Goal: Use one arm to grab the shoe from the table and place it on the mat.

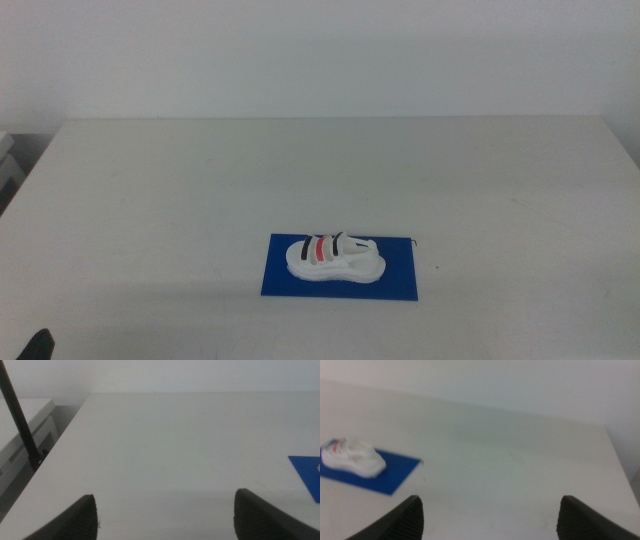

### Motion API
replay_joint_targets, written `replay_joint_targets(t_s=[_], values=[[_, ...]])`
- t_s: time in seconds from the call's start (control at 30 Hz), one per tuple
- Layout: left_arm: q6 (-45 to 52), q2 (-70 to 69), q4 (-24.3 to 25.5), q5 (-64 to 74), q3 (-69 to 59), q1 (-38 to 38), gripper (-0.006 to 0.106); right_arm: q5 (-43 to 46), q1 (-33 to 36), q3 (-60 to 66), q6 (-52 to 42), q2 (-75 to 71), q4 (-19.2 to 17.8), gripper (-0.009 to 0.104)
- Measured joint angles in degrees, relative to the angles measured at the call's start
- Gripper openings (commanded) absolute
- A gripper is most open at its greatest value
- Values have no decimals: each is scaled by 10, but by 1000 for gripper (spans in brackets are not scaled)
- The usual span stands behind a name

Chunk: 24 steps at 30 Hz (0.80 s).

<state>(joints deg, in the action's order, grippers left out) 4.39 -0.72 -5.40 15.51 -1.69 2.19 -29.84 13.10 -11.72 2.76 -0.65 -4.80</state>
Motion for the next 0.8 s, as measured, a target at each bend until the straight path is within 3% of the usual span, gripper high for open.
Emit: replay_joint_targets(t_s=[0.13,0.5,0.8], values=[[0,0,0,0,0,0,94,11,0,23,0,0,0,92],[0,0,0,0,0,0,94,160,0,124,0,-1,-2,92],[0,0,0,0,0,0,94,171,0,133,0,-1,-12,92]])
